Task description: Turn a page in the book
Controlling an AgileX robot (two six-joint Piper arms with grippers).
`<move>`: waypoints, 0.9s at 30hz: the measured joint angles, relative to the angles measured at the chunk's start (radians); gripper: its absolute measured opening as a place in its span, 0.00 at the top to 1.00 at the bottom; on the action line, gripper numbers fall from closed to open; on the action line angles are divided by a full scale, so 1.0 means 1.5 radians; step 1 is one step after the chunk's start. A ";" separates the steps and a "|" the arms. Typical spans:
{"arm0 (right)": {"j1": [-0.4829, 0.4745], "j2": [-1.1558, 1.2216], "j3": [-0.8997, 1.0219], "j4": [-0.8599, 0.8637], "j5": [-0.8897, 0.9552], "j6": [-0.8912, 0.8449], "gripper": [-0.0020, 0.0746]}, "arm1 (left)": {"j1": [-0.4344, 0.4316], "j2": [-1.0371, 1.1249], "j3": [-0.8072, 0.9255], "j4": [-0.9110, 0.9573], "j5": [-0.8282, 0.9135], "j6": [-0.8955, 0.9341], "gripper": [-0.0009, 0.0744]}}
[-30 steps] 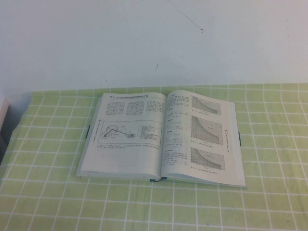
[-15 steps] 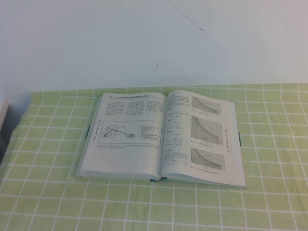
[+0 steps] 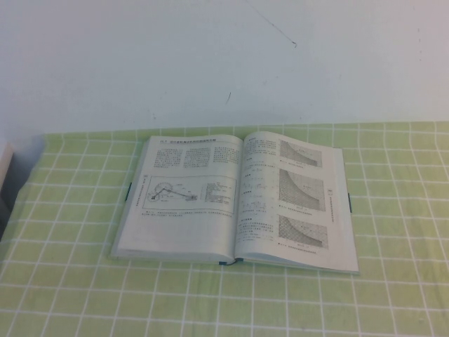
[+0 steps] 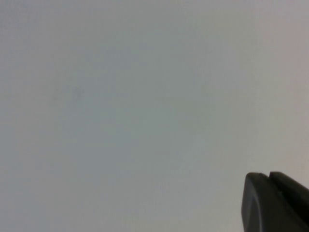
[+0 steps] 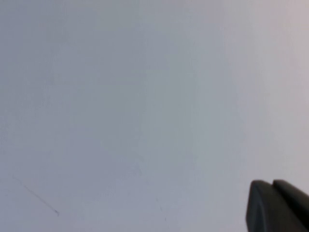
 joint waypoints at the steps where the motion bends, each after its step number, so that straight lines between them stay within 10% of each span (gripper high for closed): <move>1: 0.000 0.000 -0.011 0.000 0.030 0.000 0.98 | 0.000 0.000 -0.018 -0.004 0.032 0.005 0.99; 16: 0.000 0.180 -0.338 0.000 0.509 -0.029 0.98 | 0.000 0.320 -0.373 -0.012 0.462 0.018 0.99; 27: 0.000 0.494 -0.477 0.220 0.655 -0.364 0.98 | 0.000 0.656 -0.562 -0.035 0.584 0.043 0.99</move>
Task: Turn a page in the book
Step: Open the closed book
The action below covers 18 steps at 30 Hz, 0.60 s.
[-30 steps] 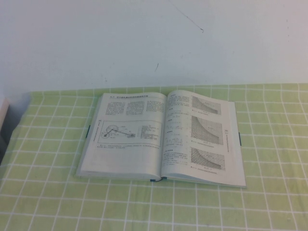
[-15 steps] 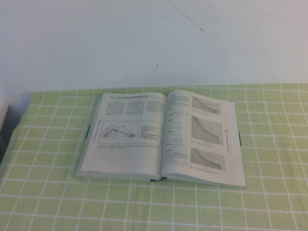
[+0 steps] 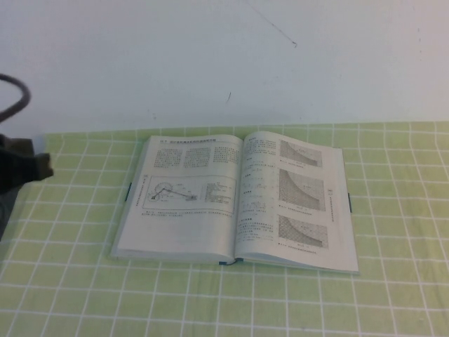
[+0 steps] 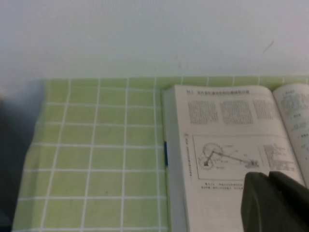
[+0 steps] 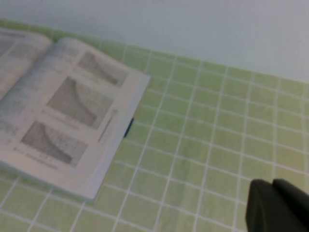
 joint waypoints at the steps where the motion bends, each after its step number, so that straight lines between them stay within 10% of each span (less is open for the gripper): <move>1: 0.000 0.025 -0.012 0.023 0.014 -0.026 0.98 | 0.000 0.034 -0.022 -0.017 0.015 0.016 0.99; 8: 0.000 0.242 -0.098 0.172 0.066 -0.192 0.95 | 0.000 0.262 -0.143 -0.189 0.050 0.164 0.99; 18: 0.006 0.466 -0.178 0.368 0.063 -0.384 0.62 | -0.059 0.466 -0.244 -0.199 0.042 0.219 0.99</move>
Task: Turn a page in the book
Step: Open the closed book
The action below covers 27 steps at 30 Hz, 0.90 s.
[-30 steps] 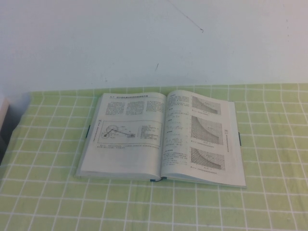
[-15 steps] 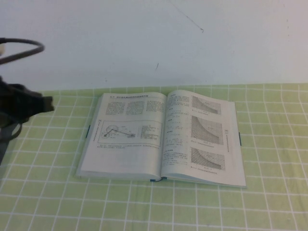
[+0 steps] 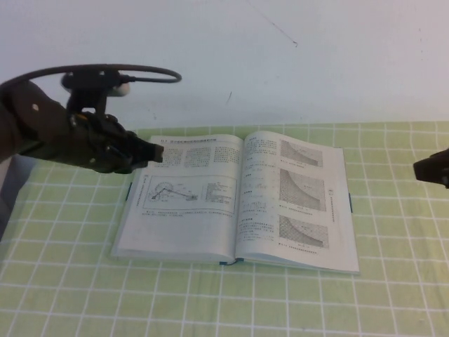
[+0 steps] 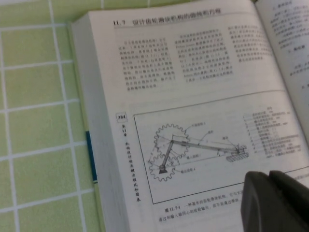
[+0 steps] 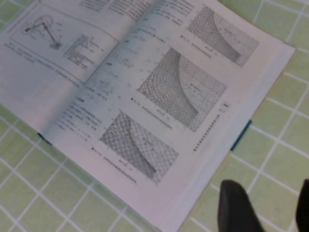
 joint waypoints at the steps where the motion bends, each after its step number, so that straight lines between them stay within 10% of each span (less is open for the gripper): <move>1: 0.005 0.016 -0.005 0.012 -0.001 -0.011 0.61 | -0.005 0.016 -0.003 0.000 -0.001 0.003 0.99; 27: 0.112 0.386 -0.120 0.127 -0.062 0.000 0.48 | -0.010 0.193 -0.013 0.007 -0.055 0.020 0.99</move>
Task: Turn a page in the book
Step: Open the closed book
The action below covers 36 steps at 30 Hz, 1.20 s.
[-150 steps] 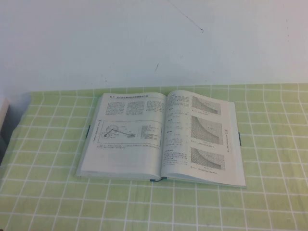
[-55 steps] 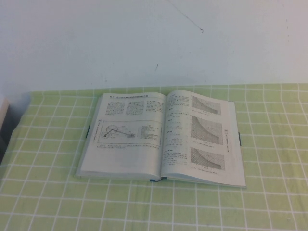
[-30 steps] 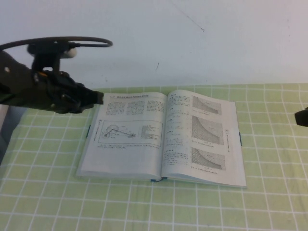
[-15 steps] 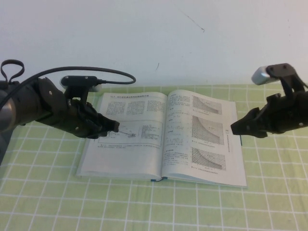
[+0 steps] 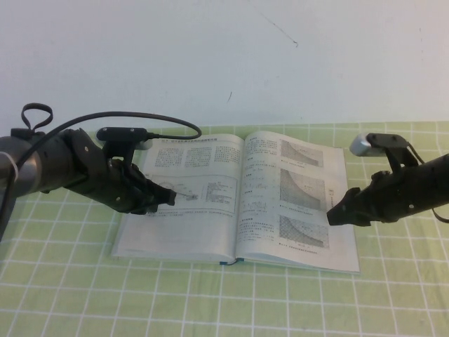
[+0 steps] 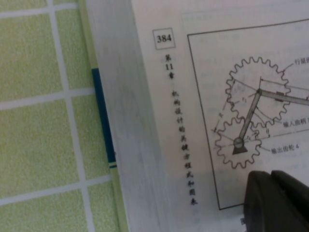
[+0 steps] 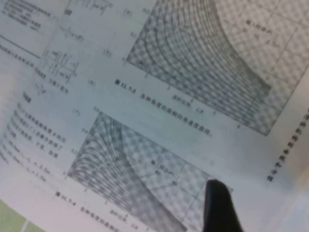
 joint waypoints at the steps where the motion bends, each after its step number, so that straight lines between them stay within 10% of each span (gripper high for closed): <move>1: 0.000 0.004 0.000 0.003 0.001 0.000 0.48 | 0.000 0.000 0.000 0.000 0.000 0.000 0.99; 36: 0.000 0.144 -0.013 0.429 0.236 -0.233 0.47 | 0.000 0.003 0.000 -0.016 0.000 0.006 0.99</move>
